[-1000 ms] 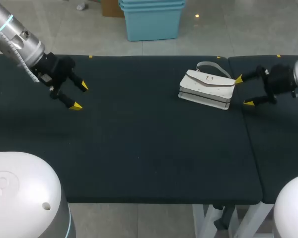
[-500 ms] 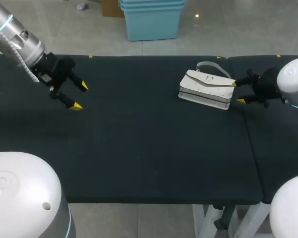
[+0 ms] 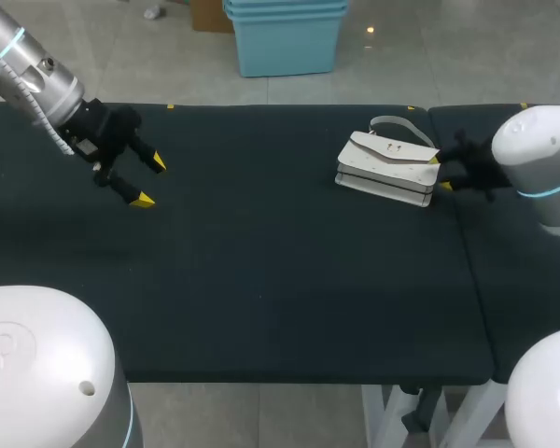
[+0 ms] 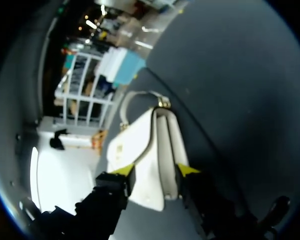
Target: Pick up the bag, open it, inspect its contents, close it, and place it on the opposite side
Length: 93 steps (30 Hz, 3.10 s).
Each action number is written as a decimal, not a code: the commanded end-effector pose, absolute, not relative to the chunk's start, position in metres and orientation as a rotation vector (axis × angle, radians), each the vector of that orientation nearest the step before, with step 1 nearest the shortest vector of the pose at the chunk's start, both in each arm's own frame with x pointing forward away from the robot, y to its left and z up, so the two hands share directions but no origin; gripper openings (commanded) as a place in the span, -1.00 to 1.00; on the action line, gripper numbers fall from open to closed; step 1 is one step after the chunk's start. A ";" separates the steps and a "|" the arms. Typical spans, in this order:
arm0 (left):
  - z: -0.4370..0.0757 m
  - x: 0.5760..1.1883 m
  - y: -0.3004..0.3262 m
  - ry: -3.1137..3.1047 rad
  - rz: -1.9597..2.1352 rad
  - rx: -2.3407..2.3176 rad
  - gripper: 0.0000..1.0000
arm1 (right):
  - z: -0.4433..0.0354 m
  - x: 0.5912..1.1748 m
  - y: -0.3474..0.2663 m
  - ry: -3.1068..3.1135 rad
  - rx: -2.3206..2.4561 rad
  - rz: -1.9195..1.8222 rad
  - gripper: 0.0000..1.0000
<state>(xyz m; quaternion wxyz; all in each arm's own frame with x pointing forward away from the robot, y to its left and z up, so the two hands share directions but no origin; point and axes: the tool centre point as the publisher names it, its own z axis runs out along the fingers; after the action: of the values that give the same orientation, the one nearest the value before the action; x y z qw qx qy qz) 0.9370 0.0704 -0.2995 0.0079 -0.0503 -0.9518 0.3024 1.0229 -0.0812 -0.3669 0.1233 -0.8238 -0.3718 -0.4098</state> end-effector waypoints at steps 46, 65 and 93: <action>-0.300 0.937 0.071 -2.976 0.950 -0.158 1.00 | -0.381 1.002 -0.029 -1.225 -1.957 -1.033 -1.00; -0.300 0.937 0.071 -2.976 0.950 -0.158 1.00 | -0.383 0.970 0.030 -1.225 -1.976 -1.128 -1.00; -0.300 0.937 0.071 -2.976 0.950 -0.158 1.00 | -0.371 0.907 0.138 -1.433 -1.813 -1.093 -1.00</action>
<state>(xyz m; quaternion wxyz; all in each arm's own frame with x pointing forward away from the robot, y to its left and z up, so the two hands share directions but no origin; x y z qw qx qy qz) 0.9370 0.0704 -0.2994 0.0078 -0.0503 -0.9518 0.3024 0.9052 0.1245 -0.3654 0.2961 -0.6749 -0.5360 -0.4119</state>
